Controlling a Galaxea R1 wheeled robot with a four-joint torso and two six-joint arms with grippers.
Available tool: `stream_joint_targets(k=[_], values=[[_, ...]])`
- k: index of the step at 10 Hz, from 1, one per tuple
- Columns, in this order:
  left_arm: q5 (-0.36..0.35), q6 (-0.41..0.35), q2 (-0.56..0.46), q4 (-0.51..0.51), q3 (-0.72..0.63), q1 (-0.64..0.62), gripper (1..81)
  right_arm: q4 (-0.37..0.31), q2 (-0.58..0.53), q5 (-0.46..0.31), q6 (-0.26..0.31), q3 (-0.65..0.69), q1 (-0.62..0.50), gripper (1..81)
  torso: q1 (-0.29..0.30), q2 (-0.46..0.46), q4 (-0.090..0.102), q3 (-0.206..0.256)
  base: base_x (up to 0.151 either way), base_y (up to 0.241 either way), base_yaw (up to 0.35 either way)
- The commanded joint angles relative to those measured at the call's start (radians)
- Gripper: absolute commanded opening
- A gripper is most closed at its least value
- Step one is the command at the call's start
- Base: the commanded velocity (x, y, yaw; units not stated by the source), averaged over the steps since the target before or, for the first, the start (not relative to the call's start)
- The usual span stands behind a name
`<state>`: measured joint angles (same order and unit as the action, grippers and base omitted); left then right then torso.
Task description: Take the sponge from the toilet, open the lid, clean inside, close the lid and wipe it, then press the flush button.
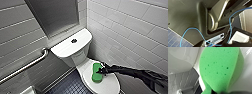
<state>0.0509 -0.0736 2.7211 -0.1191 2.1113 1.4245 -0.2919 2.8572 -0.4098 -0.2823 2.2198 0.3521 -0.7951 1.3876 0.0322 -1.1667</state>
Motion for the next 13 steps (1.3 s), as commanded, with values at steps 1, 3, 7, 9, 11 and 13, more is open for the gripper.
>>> stream_joint_targets(k=[1, 3, 7, 9, 11, 13], values=[[0.083, 0.000, -0.016, -0.002, -0.016, 0.021, 81.1, -0.010, 0.042, 0.065, -0.001, -0.017, -0.092, 1.0, 0.000, 0.000, 0.000, 0.000, 0.000, 0.000, 0.000], [0.083, -0.002, -0.013, -0.004, -0.016, 0.021, 81.1, -0.010, 0.047, 0.115, 0.008, 0.009, -0.005, 1.0, 0.000, 0.000, 0.000, 0.001, 0.000, 0.000, 0.000], [0.081, -0.002, -0.012, -0.005, -0.016, 0.021, 81.1, -0.013, -0.045, 0.224, -0.005, -0.019, 0.152, 1.0, 0.000, 0.000, 0.000, 0.001, 0.000, 0.000, 0.000], [0.081, -0.002, -0.012, -0.005, -0.016, 0.021, 81.1, -0.013, -0.158, 0.299, -0.003, -0.184, 0.215, 1.0, 0.000, 0.000, 0.000, 0.001, 0.000, 0.000, 0.000], [0.081, -0.002, -0.010, -0.007, -0.017, 0.021, 81.1, -0.018, -0.258, 0.348, -0.003, -0.292, 0.273, 1.0, 0.000, 0.000, 0.000, 0.001, 0.000, 0.000, 0.000], [0.081, -0.002, -0.010, -0.007, -0.017, 0.021, 81.1, -0.018, -0.332, 0.400, -0.003, -0.359, 0.336, 1.0, 0.000, 0.000, 0.000, 0.001, 0.000, 0.000, 0.000]])
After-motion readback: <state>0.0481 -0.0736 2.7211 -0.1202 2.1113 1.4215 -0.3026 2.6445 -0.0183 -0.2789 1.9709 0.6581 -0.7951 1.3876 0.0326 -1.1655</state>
